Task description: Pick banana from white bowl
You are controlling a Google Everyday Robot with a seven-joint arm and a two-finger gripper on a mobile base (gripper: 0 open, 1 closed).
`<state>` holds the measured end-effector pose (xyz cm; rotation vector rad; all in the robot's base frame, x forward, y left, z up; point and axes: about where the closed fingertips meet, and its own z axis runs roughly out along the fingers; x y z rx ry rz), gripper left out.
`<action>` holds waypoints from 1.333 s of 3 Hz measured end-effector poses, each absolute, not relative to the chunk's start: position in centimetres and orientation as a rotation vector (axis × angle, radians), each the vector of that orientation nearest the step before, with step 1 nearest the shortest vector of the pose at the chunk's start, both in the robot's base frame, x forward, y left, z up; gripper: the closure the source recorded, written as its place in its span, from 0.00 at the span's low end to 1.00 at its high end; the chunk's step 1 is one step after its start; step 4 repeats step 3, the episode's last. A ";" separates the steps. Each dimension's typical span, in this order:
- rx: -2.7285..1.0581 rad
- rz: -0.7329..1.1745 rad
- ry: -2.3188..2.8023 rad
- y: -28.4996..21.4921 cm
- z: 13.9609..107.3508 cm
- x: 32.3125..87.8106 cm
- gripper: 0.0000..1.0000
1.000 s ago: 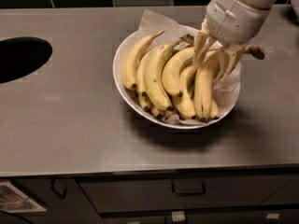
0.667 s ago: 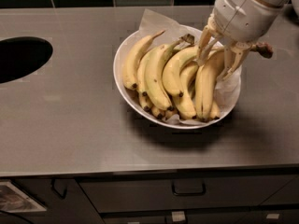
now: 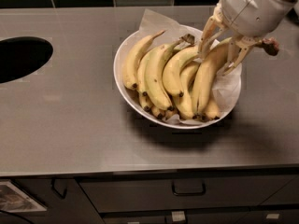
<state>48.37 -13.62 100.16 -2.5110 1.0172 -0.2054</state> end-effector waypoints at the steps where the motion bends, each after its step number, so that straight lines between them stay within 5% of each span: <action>1: -2.481 -0.234 0.986 -13.5 101.3 48.0 1.00; 4: -2.433 -0.258 0.954 -13.1 102.5 47.2 1.00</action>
Offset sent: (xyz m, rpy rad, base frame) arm -0.0115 0.0003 0.0233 0.0777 -0.0832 0.0216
